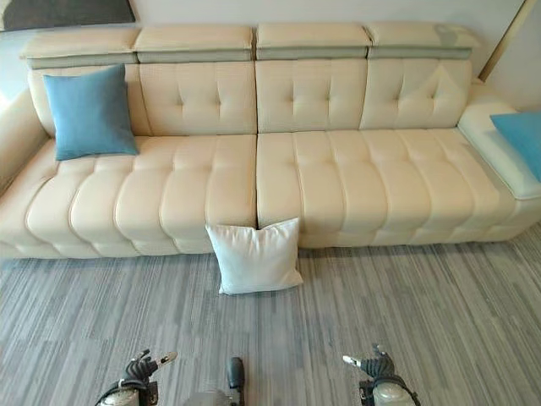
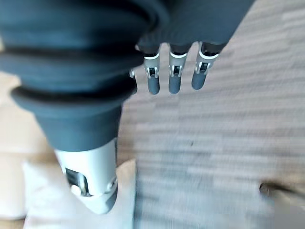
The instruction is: Pick up all the scattered cushions and arrange them neatly on the sofa.
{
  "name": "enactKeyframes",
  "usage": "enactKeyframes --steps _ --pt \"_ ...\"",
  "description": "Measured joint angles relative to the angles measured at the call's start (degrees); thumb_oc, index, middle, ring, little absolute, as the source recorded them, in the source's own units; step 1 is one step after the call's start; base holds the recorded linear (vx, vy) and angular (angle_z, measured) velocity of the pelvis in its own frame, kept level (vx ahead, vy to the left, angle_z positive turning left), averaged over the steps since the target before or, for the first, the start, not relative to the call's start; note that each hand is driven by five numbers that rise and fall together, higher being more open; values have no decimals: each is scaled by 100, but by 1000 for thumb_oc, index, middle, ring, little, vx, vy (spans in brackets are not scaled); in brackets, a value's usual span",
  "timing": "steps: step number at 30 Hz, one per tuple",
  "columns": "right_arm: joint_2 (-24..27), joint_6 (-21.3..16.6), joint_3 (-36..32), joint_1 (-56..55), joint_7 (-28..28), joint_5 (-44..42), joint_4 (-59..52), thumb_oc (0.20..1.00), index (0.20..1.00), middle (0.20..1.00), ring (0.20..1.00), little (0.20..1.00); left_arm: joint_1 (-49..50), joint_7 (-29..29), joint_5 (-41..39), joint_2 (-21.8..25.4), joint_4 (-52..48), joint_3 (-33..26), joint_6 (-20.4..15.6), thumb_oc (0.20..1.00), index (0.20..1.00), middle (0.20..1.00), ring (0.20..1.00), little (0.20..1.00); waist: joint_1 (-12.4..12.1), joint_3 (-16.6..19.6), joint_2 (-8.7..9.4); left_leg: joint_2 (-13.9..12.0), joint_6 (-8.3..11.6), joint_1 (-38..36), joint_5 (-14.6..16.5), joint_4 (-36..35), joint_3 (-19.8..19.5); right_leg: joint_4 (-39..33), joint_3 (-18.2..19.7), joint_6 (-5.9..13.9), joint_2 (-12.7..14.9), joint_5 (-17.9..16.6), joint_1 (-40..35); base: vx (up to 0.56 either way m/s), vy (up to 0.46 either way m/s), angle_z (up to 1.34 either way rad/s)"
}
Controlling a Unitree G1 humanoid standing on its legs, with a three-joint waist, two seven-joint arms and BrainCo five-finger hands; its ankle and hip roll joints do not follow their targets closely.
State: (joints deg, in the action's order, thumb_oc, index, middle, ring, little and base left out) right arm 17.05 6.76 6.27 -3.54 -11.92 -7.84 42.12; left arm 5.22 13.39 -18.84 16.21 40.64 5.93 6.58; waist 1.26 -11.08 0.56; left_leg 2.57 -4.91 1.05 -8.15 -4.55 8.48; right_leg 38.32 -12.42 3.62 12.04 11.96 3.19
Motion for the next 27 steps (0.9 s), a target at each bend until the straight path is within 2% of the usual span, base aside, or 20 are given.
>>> enactKeyframes --steps 1,2,3,4,6,7,8,10,11,13,16,17,18,19,20,21,23,24,25,27 --pt "-39 -2 -14 -26 -3 2 17 1000 1000 1000 1000 1000 -105 -7 9 131 -4 95 2 1000 1000 1000 1000 1000 19 -14 69 147 -192 -120 149 0 -2 610 73 37 233 -22 353 344 274 1" --pt "-71 -6 -10 52 -2 2 16 1000 1000 1000 1000 1000 -144 15 30 195 -41 102 1 1000 1000 1000 1000 1000 -13 -41 149 214 -253 -231 209 -2 21 987 310 48 251 27 642 243 159 4" --pt "-75 -15 -14 91 0 2 -31 1000 1000 1000 1000 1000 -241 9 36 240 -40 96 14 1000 1000 1000 1000 1000 57 -143 61 231 -355 -345 321 -1 6 953 448 115 99 86 862 269 119 -10" --pt "-76 -17 -27 144 -3 3 -31 1000 1000 1000 1000 1000 -224 11 40 249 -56 98 8 1000 1000 1000 1000 1000 19 -197 36 219 -313 -413 302 -3 30 796 480 151 33 109 919 334 47 6" --pt "-83 -6 -26 208 -3 0 -1 1000 1000 1000 1000 1000 -273 12 45 239 -119 68 6 1000 1000 1000 1000 1000 30 -301 -63 186 -263 -569 426 -3 146 83 250 102 -76 131 1084 328 22 -18" --pt "-103 -4 -23 265 -2 -1 16 1000 1000 1000 1000 1000 -270 11 65 245 -171 53 14 1000 1000 1000 1000 1000 10 -334 -112 137 -139 -667 615 -2 214 -779 -1 145 -157 60 1119 188 -42 -51" --pt "-109 1 -25 282 -5 -2 22 1000 1000 1000 1000 1000 -249 9 183 244 -166 39 35 1000 1000 1000 1000 1000 -7 -327 -134 92 -86 -719 652 -3 360 -1734 -37 195 -315 -170 1082 315 -62 -55" --pt "-111 8 -37 270 -14 -2 77 1000 1000 1000 1000 1000 -278 3 230 264 -163 32 36 1000 1000 1000 1000 1000 7 -310 -97 80 -31 -764 789 -5 461 -2884 56 360 -496 -562 1111 291 -70 -42" --pt "-104 13 -54 244 -30 -1 76 1000 1000 1000 1000 1000 -300 -15 275 272 -163 30 40 1000 1000 1000 1000 1000 25 -329 -45 104 -10 -831 860 -6 505 -3539 153 378 -558 -940 1107 377 -109 -29" --pt "-108 48 -97 137 -44 0 85 1000 1000 1000 1000 1000 -316 -60 443 276 -176 21 39 1000 1000 1000 1000 1000 107 -286 38 115 2 -918 1050 -5 520 -4241 149 481 -590 -1307 1082 577 -164 -20" --pt "-88 133 -376 30 -50 2 154 1000 1000 1000 1000 1000 -296 -176 646 222 -228 31 30 1000 1000 1000 1000 1000 218 -253 62 76 132 -1181 1242 -48 467 -4299 142 411 -529 -1518 890 533 -193 0" --pt "-50 131 -402 -74 -42 3 297 1000 1000 1000 1000 1000 -180 -219 654 179 -253 24 16 1000 1000 1000 1000 1000 277 -142 64 -17 272 -1435 1424 -47 463 -4232 120 286 -591 -1727 632 567 -250 3" --pt "-15 137 -406 -88 -40 2 308 1000 1000 1000 1000 1000 -101 -220 654 147 -280 37 17 1000 1000 1000 1000 1000 260 -91 -23 -108 337 -1507 1457 -24 457 -4195 102 269 -673 -1838 589 522 -279 16" --pt "50 131 -423 -163 -32 -3 414 1000 1000 1000 1000 1000 -6 -226 647 32 -268 64 19 1000 1000 1000 1000 1000 340 30 -222 -384 568 -1546 1610 200 413 -3973 -36 80 -845 -1863 534 295 -214 30" --pt "98 136 -421 -206 -25 -3 453 1000 1000 1000 1000 1000 65 -235 641 -12 -321 75 15 1000 1000 1000 1000 1000 366 64 -280 -520 693 -1510 1760 465 303 -3963 -98 41 -928 -1873 450 393 -320 36" --pt "111 146 -452 -174 -23 -4 497 1000 1000 1000 1000 1000 102 -261 623 -31 -363 51 -6 1000 1000 1000 1000 1000 289 55 -259 -622 795 -1342 1834 1200 279 -4047 -108 -78 -1033 -1935 246 325 -305 21" --pt "131 101 -454 -159 -6 -4 444 1000 1000 1000 1000 1000 49 -267 598 -12 -356 57 -16 1000 1000 1000 1000 1000 225 82 -16 -707 969 -532 1851 3030 188 -4274 -161 -406 -957 -2201 22 270 -238 -12" --pt "326 83 -308 63 -22 -5 421 1000 1000 1000 1000 1000 86 -268 521 -123 -353 70 -18 1000 1000 1000 1000 1000 95 44 -95 -786 1188 34 1766 3991 -119 -4300 -116 -804 -1080 -1981 -104 255 -185 -30" --pt "440 79 -242 120 -32 -5 422 1000 1000 1000 1000 1000 40 -267 408 -174 -354 82 -17 1000 1000 1000 1000 1000 100 6 -134 -824 1251 261 1727 4323 -150 -4297 -126 -852 -1121 -1973 -155 247 -144 -19" --pt "478 67 -231 284 -50 -4 345 1000 1000 1000 1000 1000 18 -262 374 -207 -377 73 -18 1000 1000 1000 1000 1000 97 -42 -113 -729 1238 599 1731 3905 -120 -4302 -157 -870 -1155 -1813 -400 288 -97 8"
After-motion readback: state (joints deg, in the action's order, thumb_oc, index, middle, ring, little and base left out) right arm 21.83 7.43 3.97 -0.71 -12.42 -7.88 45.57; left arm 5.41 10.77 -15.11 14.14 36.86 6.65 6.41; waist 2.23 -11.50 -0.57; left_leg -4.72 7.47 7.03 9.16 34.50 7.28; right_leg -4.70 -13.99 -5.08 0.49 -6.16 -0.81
